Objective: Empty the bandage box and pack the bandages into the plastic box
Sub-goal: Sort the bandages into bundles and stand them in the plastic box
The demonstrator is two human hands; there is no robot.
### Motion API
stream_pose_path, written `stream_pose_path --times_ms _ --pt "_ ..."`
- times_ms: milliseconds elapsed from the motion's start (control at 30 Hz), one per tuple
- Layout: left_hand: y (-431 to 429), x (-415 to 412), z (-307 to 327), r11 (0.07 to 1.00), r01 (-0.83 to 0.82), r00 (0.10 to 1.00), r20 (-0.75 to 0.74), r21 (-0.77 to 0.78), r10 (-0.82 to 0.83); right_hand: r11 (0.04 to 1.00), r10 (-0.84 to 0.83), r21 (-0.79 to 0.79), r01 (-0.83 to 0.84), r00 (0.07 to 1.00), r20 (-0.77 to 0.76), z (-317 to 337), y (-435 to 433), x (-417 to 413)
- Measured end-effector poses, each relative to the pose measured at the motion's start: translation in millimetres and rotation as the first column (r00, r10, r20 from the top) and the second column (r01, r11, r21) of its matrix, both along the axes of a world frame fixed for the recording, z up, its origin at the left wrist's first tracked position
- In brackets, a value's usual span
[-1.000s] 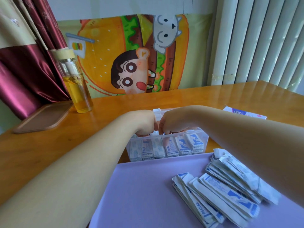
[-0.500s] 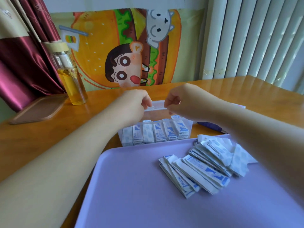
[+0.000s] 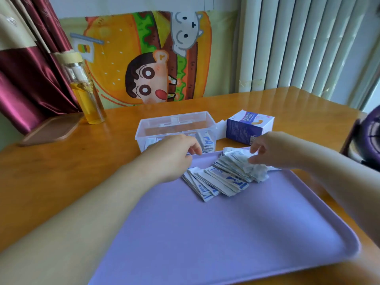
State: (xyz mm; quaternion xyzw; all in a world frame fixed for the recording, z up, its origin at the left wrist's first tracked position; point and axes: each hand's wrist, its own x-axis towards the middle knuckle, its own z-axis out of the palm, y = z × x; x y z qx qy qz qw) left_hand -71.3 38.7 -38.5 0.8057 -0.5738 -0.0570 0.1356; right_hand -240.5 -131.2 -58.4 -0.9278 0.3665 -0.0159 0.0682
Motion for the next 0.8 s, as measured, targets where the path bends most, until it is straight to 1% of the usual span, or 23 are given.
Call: stream_pose_path --times_ms 67,167,267,400,467,633,800 --pt "1 -6 -2 0.999 0.008 0.999 -0.035 0.036 -0.007 0.998 -0.063 0.011 0.063 0.998 0.01 -9 -2 -3" --pt "3 -13 -4 0.998 0.014 0.998 -0.056 0.057 -0.011 0.991 -0.101 0.095 0.099 0.995 0.019 -20 -1 -4" --pt "4 -19 -4 0.998 0.011 0.998 -0.067 0.057 -0.007 0.988 -0.041 0.15 0.04 0.999 0.005 -23 6 -1" --pt "8 -23 -3 0.998 0.014 0.996 -0.088 0.064 -0.008 0.981 0.036 0.187 -0.043 0.999 0.038 -22 13 1" --pt "10 -23 -3 0.998 0.014 0.995 -0.1 0.065 -0.008 0.973 0.063 0.219 -0.067 0.998 0.027 -21 15 -1" --pt "14 -22 -7 0.998 0.025 0.99 -0.139 0.051 -0.018 0.956 0.107 0.275 -0.102 0.994 -0.004 -17 19 -8" --pt "16 -19 -11 0.999 0.04 0.984 -0.173 0.031 -0.034 0.938 0.113 0.324 -0.12 0.993 0.041 -10 17 -10"
